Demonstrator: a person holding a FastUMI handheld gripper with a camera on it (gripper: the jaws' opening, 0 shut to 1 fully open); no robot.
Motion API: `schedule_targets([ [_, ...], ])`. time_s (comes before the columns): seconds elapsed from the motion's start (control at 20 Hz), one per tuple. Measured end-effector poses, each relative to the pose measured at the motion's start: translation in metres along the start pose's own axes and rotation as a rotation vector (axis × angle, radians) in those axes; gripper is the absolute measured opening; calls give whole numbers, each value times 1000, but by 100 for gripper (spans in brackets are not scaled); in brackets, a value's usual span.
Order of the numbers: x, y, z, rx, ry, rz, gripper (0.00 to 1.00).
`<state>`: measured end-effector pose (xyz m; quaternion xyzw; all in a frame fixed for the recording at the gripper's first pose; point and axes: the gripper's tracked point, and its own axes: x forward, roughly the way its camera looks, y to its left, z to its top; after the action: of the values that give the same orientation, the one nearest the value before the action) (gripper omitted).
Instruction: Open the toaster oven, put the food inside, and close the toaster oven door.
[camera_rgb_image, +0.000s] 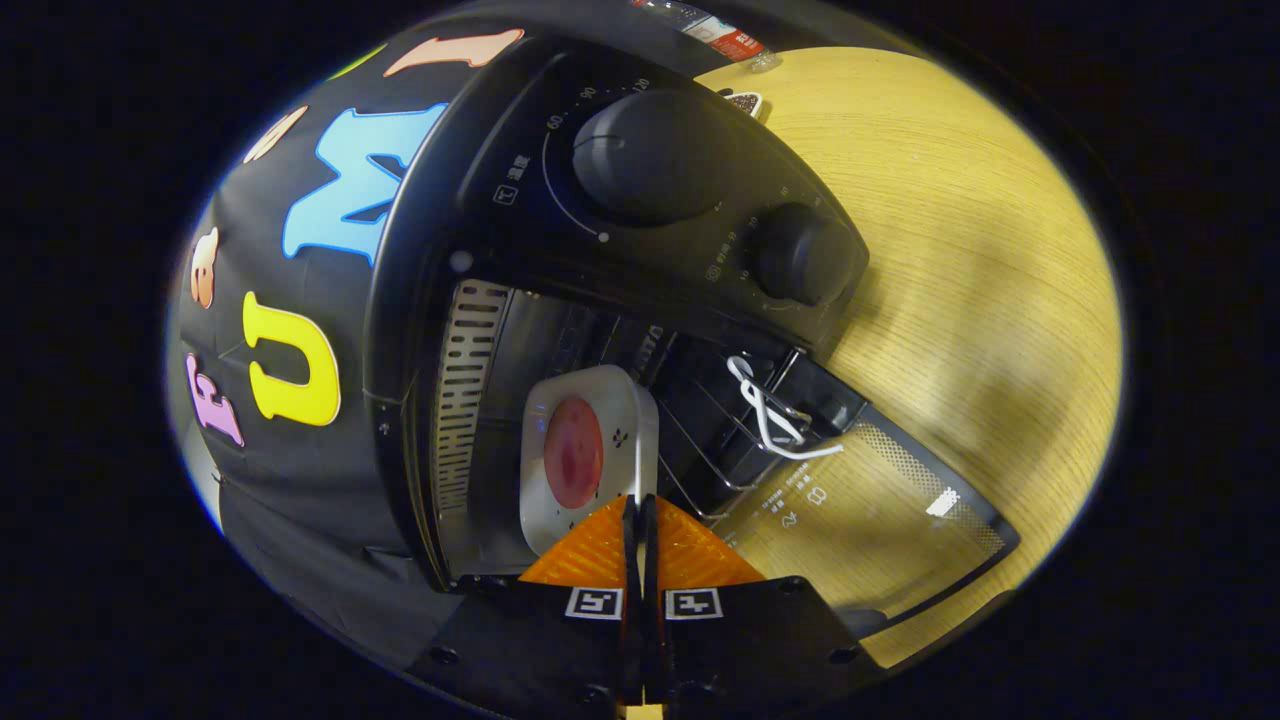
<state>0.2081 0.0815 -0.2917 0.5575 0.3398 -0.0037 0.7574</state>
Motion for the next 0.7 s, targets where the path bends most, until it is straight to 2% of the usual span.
schedule_targets([
  [0.35,9,9,9,-8,-84,-22,2],
  [0.45,6,11,6,-6,-82,-8,9],
  [0.65,-6,22,-4,-9,-35,39,39],
  [0.7,-10,29,-5,-8,-35,65,62],
])
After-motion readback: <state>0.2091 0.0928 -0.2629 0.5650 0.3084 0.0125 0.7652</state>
